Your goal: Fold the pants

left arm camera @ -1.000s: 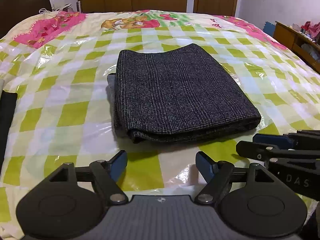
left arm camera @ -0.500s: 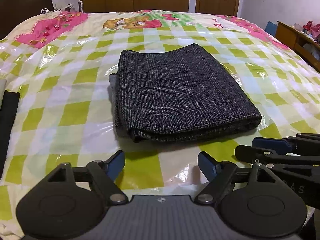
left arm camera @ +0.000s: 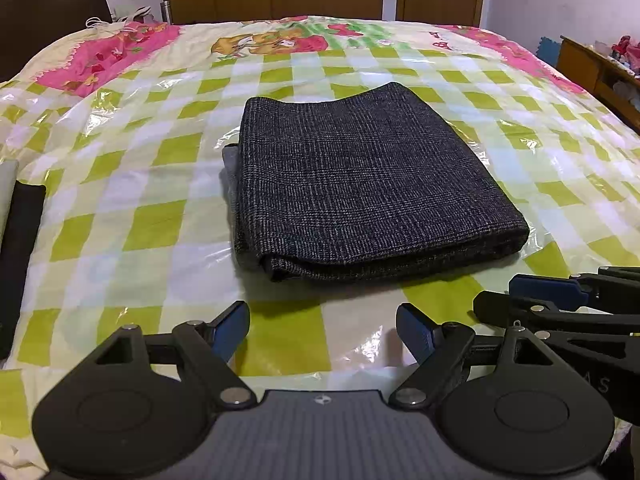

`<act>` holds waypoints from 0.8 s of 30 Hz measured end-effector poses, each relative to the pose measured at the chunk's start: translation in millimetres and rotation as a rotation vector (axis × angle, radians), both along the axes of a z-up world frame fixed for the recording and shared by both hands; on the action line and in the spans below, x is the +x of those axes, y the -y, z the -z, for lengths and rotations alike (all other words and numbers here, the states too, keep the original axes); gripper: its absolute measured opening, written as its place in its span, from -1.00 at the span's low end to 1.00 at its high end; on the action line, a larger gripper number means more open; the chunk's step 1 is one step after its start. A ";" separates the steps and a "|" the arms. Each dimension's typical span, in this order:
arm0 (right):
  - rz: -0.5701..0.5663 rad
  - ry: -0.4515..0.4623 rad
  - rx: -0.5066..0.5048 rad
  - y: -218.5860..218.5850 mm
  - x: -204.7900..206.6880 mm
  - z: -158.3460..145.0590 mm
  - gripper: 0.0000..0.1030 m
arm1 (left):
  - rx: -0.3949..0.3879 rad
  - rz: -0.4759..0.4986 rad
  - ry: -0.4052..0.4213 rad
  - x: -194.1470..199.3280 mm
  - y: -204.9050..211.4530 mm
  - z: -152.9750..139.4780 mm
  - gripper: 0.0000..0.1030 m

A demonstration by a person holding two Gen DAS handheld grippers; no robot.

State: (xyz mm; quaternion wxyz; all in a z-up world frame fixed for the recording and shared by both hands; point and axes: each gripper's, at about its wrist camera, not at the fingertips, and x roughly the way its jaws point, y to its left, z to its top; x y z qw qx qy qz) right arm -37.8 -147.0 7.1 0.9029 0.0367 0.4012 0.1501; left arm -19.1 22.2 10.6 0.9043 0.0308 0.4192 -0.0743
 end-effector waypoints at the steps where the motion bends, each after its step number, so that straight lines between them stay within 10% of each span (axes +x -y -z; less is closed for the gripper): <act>1: 0.000 0.000 -0.001 0.0 0.0 0.0 -0.37 | 0.001 0.000 0.000 0.3 -0.3 -0.1 0.78; 24: 0.014 0.002 0.002 3.2 -1.4 -1.4 -0.38 | 0.075 -0.008 0.013 -4.7 5.1 -3.3 0.87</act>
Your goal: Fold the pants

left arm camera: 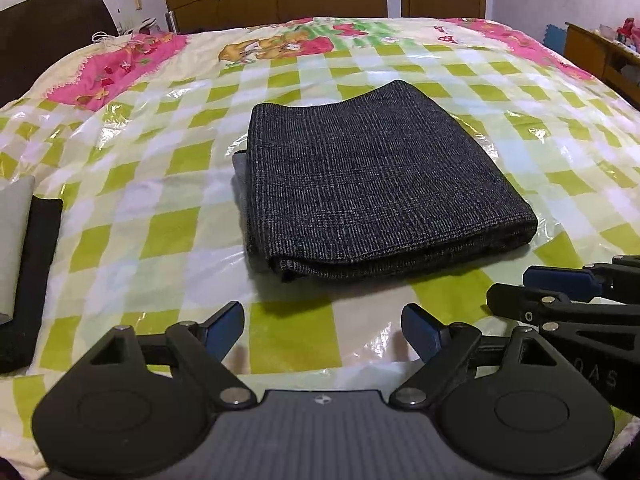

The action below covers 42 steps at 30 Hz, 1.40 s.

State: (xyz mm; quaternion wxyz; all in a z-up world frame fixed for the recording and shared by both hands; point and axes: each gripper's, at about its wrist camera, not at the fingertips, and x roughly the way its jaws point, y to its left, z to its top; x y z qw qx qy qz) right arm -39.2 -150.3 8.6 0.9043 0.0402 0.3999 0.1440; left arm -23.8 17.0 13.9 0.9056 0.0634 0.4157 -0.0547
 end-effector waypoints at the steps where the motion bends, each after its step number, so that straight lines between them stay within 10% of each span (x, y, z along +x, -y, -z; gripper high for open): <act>1: 0.003 0.000 0.000 -0.9 -0.8 -0.3 -0.38 | -0.001 0.000 -0.001 -0.2 -0.2 0.1 0.87; 42: 0.010 -0.002 0.000 -3.6 -3.7 0.5 -0.38 | -0.039 -0.026 -0.041 -2.0 -2.4 1.7 0.86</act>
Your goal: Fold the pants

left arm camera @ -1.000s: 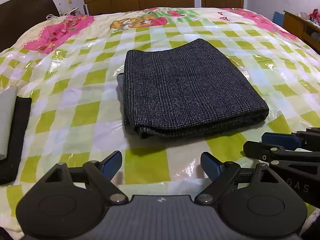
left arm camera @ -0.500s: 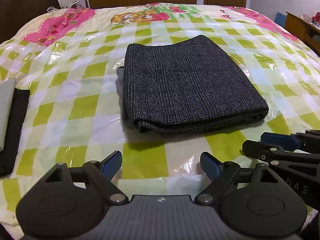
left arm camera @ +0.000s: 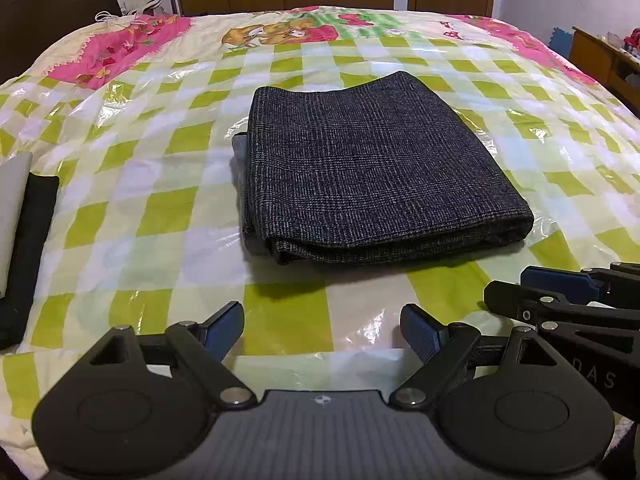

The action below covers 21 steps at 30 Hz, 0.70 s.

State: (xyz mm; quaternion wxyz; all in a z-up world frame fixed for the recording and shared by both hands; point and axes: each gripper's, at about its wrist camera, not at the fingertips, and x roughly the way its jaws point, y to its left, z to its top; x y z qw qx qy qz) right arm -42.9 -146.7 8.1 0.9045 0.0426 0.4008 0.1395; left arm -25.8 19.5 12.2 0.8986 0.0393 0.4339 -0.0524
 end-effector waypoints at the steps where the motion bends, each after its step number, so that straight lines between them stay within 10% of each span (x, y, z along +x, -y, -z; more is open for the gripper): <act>1: 0.000 0.000 0.000 -0.2 -0.4 0.2 -0.38 | 0.001 0.000 0.000 0.1 -0.1 0.1 0.86; 21: -0.002 -0.003 0.000 0.9 0.3 0.0 -0.37 | -0.012 -0.004 -0.015 -1.2 1.7 1.2 0.85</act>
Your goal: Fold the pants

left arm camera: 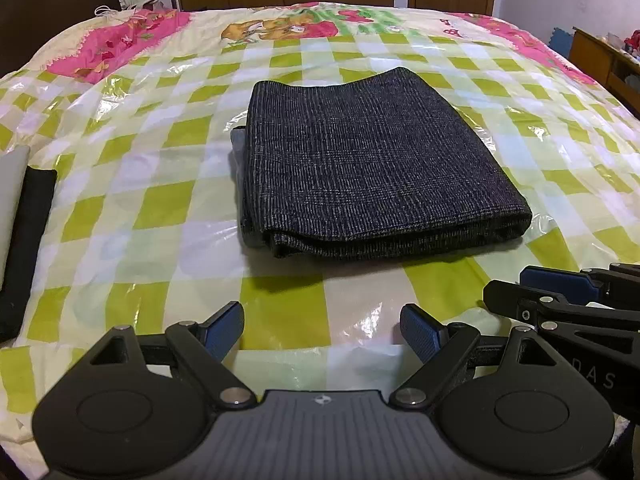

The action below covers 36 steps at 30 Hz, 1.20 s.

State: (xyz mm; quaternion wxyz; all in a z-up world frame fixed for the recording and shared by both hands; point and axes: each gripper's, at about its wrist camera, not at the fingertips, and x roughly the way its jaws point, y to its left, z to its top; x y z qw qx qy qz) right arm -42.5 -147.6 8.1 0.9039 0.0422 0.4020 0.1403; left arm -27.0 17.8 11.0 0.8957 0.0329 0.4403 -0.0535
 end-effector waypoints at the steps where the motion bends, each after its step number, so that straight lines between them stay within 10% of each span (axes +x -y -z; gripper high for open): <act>1: 0.002 0.000 0.000 -0.1 -1.1 0.4 -0.37 | -0.001 0.000 -0.001 0.1 -0.8 0.3 0.85; 36: 0.004 -0.009 -0.004 0.3 -3.5 2.3 -0.37 | -0.019 0.002 -0.022 -0.3 -1.7 4.0 0.79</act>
